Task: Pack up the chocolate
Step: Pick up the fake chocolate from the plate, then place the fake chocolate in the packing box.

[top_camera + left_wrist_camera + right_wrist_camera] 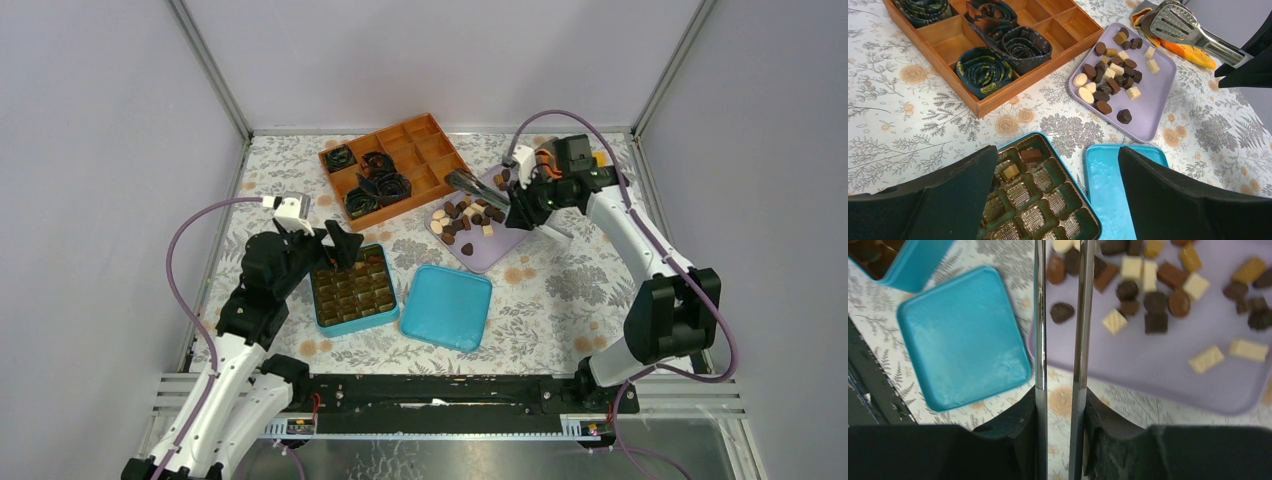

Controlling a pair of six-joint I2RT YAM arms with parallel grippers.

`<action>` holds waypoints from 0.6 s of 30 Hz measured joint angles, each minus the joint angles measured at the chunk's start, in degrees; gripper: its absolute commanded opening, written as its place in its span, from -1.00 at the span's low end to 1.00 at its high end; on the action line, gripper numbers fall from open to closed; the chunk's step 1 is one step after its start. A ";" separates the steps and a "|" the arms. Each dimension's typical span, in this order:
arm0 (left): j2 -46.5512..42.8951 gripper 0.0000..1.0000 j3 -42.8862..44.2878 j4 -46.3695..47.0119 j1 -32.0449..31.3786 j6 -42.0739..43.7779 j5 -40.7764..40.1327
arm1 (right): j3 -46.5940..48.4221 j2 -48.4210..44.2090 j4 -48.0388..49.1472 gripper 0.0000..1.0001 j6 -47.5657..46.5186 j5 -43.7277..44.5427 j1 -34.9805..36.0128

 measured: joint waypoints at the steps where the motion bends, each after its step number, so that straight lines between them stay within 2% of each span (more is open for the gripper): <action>1: -0.22 0.97 0.00 0.00 0.00 0.00 -0.26 | 0.85 0.17 -0.11 -1.00 -0.02 -0.37 1.27; 7: -2.08 0.97 0.00 -0.02 0.20 0.22 -2.78 | 6.82 3.23 -0.55 -1.00 -0.04 -1.55 9.14; 18: -6.97 0.97 0.00 -0.02 1.57 0.39 -9.40 | 22.21 18.08 -0.94 -1.00 0.76 -0.11 24.22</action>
